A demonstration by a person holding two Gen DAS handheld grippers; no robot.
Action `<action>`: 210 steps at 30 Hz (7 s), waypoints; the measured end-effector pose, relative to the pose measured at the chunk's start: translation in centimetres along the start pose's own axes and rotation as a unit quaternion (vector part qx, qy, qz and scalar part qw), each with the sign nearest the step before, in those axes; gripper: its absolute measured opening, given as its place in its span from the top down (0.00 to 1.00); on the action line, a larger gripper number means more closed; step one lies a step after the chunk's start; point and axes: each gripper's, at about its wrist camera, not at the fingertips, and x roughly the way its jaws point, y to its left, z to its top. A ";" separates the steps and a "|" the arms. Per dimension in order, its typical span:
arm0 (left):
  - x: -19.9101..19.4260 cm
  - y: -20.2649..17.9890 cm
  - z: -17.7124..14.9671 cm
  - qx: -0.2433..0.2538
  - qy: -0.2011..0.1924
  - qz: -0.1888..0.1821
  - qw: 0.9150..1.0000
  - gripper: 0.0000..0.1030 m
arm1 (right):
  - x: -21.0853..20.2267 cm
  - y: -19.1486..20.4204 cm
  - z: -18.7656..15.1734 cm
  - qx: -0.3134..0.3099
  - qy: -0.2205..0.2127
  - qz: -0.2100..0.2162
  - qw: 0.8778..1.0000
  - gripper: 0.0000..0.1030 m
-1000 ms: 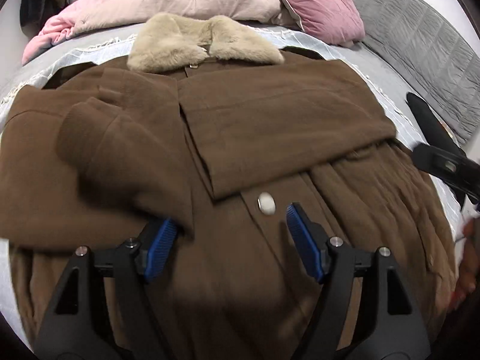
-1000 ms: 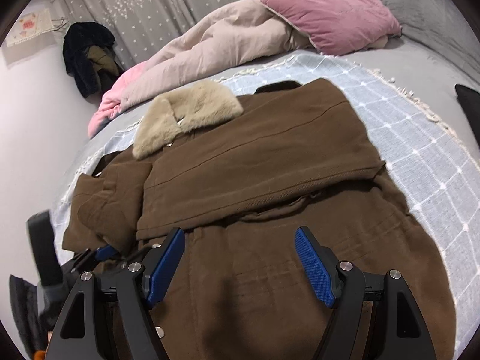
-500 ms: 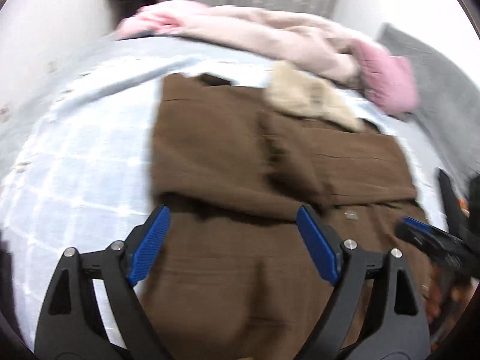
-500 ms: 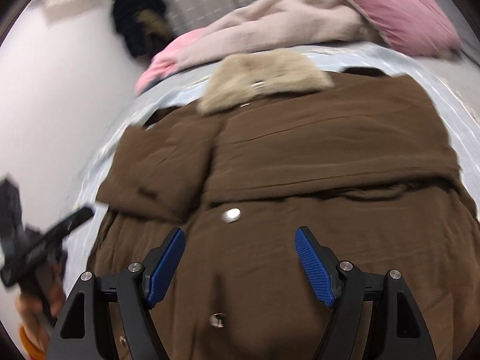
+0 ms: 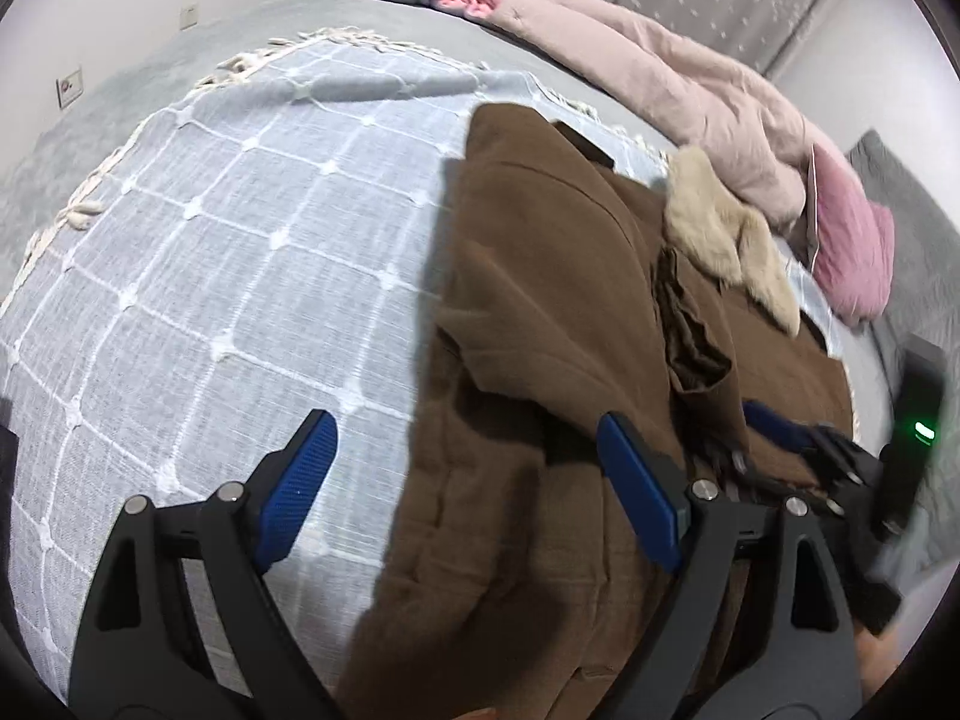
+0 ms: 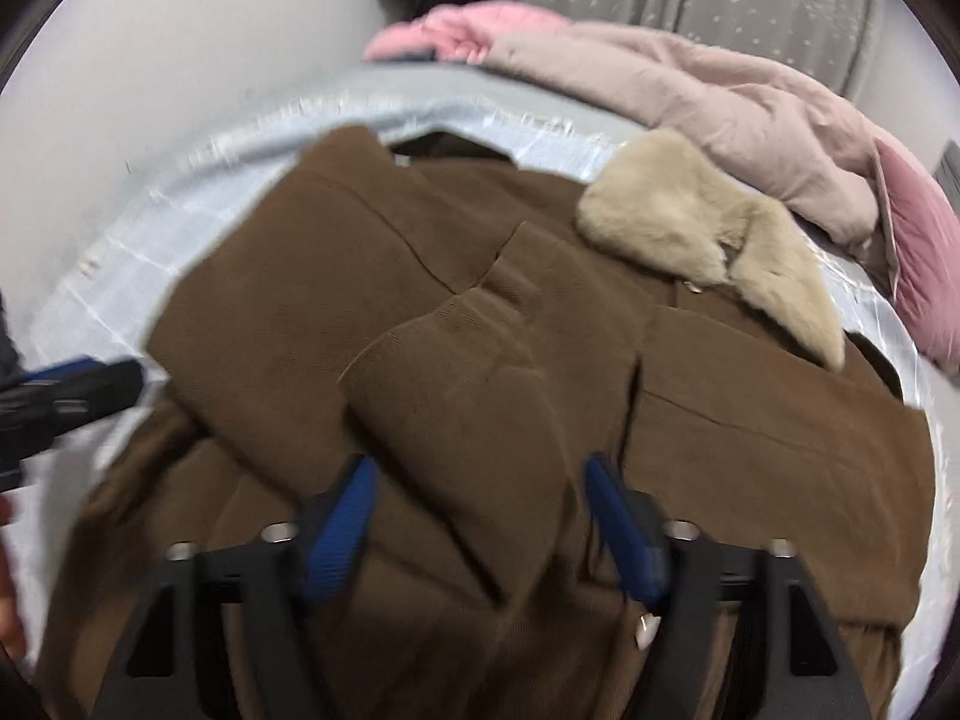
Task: Fold large clothes
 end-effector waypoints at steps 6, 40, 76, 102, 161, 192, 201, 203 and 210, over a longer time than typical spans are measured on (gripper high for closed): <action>-0.2 1.8 0.5 -0.007 0.005 0.010 1.000 0.14 | -3.2 -2.5 3.8 0.041 -0.055 0.005 0.998 0.95; 6.0 -3.3 0.4 0.107 0.001 -0.107 0.988 0.71 | -2.6 -21.0 -7.1 0.335 -0.067 0.159 0.926 0.93; -5.4 -4.1 -7.8 0.162 0.009 0.005 0.987 0.02 | -16.3 -17.8 -20.6 0.254 -0.059 -0.004 0.965 0.30; -5.7 4.0 -17.8 0.207 0.065 0.020 0.976 0.00 | -17.6 -25.6 -33.2 0.258 0.027 -0.092 0.961 0.29; -11.5 3.5 -24.2 0.250 0.239 -0.122 0.930 0.02 | -17.7 -26.8 -40.8 0.402 0.063 0.103 0.908 0.25; -18.0 -3.3 -16.4 0.154 0.074 -0.310 0.935 0.82 | -22.7 -26.7 -33.8 0.423 -0.120 0.174 0.881 0.91; -16.7 -1.9 -8.3 0.059 -0.004 -0.349 0.935 0.82 | -22.3 -30.4 -26.7 0.434 -0.186 0.172 0.865 0.92; -15.7 -1.6 -5.8 0.039 -0.016 -0.349 0.936 0.82 | -21.4 -31.8 -24.7 0.442 -0.198 0.172 0.858 0.92; -9.4 -2.4 1.5 0.021 -0.024 -0.295 0.955 0.82 | -15.5 -36.9 -17.8 0.450 -0.183 0.136 0.863 0.92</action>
